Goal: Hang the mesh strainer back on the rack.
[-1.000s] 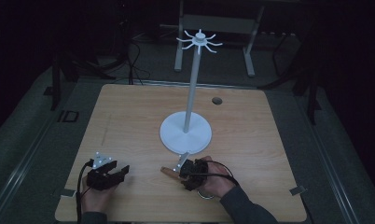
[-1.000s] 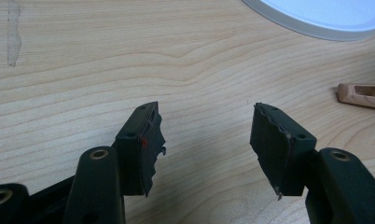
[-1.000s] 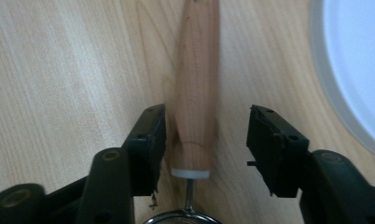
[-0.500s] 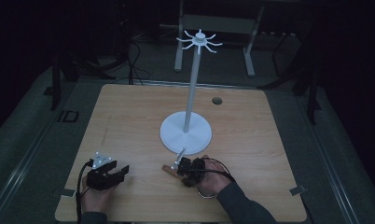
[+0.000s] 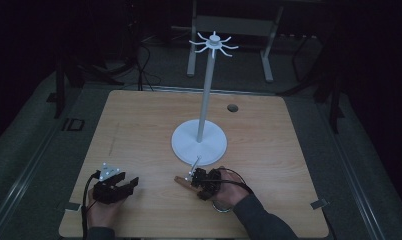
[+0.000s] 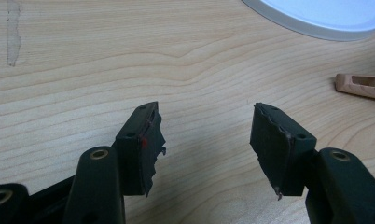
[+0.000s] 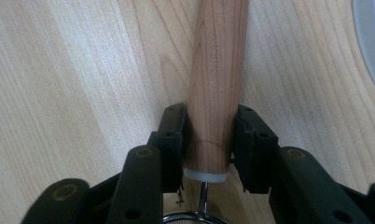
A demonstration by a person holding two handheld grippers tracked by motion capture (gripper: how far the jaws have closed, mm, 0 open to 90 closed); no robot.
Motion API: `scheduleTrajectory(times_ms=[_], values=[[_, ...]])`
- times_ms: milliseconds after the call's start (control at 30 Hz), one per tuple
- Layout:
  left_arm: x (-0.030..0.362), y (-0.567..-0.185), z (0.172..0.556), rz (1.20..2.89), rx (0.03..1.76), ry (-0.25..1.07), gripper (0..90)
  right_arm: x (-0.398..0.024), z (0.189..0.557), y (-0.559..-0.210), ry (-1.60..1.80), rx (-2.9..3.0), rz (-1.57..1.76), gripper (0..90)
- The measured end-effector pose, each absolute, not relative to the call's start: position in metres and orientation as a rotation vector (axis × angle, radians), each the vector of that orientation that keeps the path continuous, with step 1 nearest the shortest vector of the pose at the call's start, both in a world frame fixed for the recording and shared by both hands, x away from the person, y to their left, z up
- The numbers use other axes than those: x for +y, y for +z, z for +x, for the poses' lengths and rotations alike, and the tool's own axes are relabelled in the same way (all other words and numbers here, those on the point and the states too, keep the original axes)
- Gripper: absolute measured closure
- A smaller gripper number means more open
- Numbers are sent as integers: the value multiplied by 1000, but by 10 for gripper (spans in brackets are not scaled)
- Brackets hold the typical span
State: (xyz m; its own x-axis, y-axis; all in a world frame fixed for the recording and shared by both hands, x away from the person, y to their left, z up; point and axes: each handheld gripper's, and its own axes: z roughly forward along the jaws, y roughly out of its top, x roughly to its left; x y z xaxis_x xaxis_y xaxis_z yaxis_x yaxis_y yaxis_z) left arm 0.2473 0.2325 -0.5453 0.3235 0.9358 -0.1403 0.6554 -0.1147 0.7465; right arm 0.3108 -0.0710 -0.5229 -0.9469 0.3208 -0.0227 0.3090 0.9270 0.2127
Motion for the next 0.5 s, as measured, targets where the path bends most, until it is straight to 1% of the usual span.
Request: scheduleTrajectory(times_ms=[133, 500], values=[[232, -545, 247, 1850, 1410, 481, 430, -71, 310, -523, 316, 3010, 494, 685], [232, -545, 247, 1853, 1408, 483, 430, -77, 311, -516, 438, 2958, 536, 689]])
